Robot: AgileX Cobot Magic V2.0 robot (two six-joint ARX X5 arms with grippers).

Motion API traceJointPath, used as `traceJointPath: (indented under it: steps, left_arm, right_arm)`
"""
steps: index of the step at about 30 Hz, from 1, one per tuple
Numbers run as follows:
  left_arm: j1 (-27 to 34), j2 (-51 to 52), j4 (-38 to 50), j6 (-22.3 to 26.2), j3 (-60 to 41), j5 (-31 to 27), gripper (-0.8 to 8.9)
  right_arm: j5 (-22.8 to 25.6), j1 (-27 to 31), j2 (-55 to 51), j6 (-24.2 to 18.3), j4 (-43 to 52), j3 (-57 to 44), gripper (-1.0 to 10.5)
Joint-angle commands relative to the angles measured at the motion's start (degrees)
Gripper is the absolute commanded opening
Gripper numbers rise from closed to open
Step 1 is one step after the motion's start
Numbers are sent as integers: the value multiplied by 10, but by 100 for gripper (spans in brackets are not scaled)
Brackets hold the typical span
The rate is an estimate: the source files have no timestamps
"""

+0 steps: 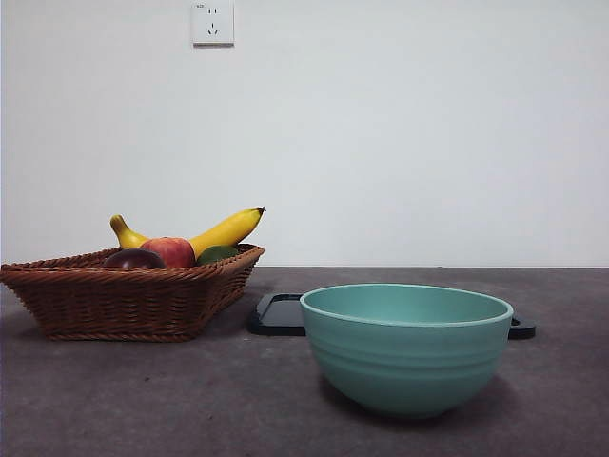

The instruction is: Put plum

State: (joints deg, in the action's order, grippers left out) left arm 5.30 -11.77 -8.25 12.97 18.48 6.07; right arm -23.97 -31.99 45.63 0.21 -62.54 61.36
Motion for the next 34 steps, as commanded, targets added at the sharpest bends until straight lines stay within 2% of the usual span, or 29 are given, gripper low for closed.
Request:
traceJointPath:
  steps: [1,13,34]
  left_arm:
    - [4,23,5,-23,-39,-3,8]
    - [8,114,-19,-48,-137,-5,8]
    - [8,116,-38,-51,-173,-8,8]
  right_arm:
    - [-1,-5,3,-5,3,3,6]
    - [-1,-5,3,-5,3,3,6]
    - [-1,-5,3,-5,3,3,6]
